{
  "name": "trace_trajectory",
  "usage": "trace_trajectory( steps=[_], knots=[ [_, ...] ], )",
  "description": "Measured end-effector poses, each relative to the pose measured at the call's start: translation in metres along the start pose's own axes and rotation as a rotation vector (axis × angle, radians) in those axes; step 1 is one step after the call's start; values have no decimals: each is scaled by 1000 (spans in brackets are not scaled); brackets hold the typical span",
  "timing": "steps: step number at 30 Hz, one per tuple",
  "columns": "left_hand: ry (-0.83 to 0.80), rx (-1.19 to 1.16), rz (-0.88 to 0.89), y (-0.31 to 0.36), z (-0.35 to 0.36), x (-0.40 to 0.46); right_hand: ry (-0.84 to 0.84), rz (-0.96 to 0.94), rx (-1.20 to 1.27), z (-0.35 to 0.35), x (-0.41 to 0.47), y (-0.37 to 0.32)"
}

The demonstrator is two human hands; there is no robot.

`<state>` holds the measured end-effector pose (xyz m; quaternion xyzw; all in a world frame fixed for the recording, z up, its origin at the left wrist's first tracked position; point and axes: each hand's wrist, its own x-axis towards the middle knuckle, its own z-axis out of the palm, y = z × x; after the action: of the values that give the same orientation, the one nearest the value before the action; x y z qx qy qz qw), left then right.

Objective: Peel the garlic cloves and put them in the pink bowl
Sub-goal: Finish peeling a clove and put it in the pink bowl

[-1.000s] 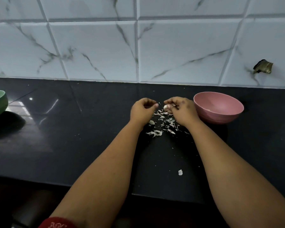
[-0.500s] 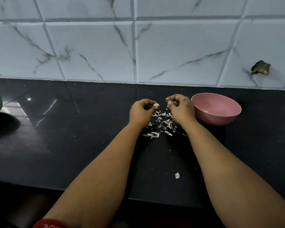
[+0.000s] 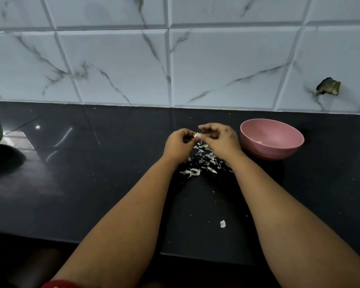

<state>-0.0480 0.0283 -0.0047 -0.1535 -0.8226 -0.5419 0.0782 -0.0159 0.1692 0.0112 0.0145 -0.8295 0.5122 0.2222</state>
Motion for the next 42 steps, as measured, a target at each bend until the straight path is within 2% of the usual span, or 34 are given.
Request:
trace_trajectory(
  steps=[2,8,13,16,19,22,25,27,31,42],
  knots=[
    [-31,88,17,1,-1,0,-78,-19,-19,4,-2,0],
    [-119,272,71,5,-4,0,-86,12,-20,-2,0,1],
    [-101,369,89,4,-7,0,-77,20,-15,1,-1,-1],
    [-26,347,108,7,-7,-2,-55,48,27,-1,-1,-4],
    [53,270,137,14,-8,-4,-41,92,168,-4,-1,-8],
    [125,119,95,18,-16,-3,-12,158,330,-5,-1,-10],
    [171,-40,25,16,-27,2,54,185,388,-5,0,-7],
    [193,-80,-12,13,-33,6,128,182,383,-6,2,-4],
    [179,10,-49,8,-39,7,205,153,260,-8,6,0],
    [165,86,-179,8,-36,4,164,71,96,-6,0,-3]
  ],
)
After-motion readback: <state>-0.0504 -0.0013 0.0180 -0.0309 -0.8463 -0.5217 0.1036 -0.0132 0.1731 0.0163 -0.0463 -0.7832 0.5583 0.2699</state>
